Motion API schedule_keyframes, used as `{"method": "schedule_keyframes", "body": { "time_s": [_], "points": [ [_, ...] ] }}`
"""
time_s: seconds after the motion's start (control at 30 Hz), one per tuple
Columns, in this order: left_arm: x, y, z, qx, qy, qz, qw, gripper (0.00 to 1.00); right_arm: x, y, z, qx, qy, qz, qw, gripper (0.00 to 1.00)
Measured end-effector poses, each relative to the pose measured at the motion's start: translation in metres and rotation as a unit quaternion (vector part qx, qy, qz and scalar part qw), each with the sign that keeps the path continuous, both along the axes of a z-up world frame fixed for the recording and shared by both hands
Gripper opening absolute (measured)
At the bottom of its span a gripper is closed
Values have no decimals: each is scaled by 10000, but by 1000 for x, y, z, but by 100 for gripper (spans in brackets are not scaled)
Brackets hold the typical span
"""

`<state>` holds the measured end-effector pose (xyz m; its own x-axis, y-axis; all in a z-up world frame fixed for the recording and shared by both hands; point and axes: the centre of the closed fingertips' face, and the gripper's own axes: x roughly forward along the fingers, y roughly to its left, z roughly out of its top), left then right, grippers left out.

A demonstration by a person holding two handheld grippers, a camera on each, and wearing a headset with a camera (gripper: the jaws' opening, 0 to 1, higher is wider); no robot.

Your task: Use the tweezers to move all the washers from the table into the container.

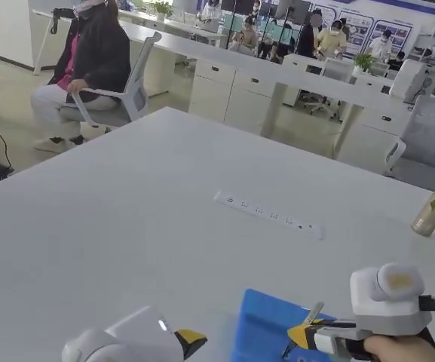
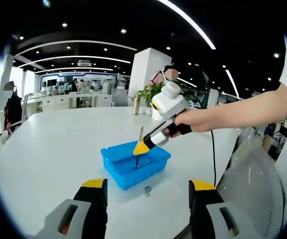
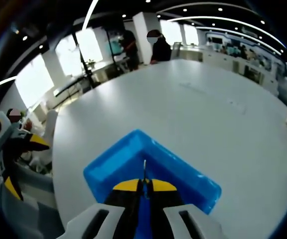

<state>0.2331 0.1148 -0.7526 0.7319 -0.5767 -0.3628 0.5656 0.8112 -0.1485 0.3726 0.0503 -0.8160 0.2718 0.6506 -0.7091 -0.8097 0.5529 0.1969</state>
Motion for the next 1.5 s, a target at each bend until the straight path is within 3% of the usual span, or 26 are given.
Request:
{"method": "schedule_keyframes", "body": {
  "time_s": [1.23, 1.5],
  "points": [
    [-2, -2, -1, 27, 15, -34, 10000, 66, -2, -6, 4, 33, -56, -11, 10000, 3],
    [-1, -1, 0, 17, 5, -15, 10000, 66, -8, -6, 12, 77, -138, 42, 9999, 3]
  ]
}}
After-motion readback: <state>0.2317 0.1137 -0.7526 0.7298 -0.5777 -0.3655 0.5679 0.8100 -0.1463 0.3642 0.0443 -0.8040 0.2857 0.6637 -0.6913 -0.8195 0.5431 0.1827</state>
